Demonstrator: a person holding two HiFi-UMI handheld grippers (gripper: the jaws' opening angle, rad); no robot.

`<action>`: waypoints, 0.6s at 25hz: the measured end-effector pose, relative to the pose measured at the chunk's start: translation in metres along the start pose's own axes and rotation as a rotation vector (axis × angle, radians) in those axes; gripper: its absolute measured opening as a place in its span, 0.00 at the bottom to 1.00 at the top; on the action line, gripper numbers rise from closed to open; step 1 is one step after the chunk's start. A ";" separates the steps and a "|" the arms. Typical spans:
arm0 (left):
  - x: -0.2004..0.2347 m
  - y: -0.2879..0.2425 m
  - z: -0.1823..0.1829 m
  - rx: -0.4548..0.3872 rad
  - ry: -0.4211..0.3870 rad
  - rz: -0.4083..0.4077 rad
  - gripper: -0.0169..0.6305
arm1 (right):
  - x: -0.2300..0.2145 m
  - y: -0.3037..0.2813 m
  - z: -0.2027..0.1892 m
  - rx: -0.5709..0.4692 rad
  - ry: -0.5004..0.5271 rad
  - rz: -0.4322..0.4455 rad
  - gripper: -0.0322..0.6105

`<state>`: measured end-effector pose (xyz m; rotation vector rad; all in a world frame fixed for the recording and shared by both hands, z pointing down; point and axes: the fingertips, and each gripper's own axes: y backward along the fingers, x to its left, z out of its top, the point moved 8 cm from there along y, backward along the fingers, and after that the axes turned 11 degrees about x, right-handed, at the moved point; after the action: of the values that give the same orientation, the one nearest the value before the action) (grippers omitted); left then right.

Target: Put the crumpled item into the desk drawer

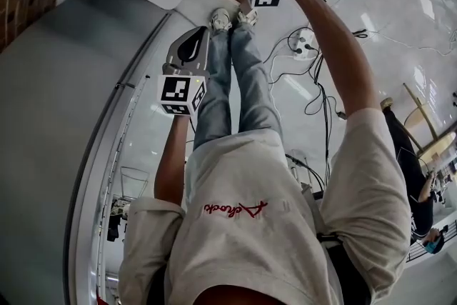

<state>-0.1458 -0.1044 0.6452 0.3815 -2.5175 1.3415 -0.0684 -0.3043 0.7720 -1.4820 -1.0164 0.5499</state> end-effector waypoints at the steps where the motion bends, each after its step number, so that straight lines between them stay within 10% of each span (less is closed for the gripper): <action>1: 0.001 0.000 -0.001 0.002 0.001 0.002 0.04 | 0.001 -0.005 0.001 0.009 0.008 0.011 0.15; 15: 0.014 0.001 -0.017 0.018 0.033 0.042 0.04 | 0.015 -0.057 0.007 0.095 0.139 0.089 0.15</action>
<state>-0.1569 -0.0910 0.6588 0.3092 -2.5017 1.3750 -0.0822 -0.2930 0.8289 -1.4652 -0.8088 0.5426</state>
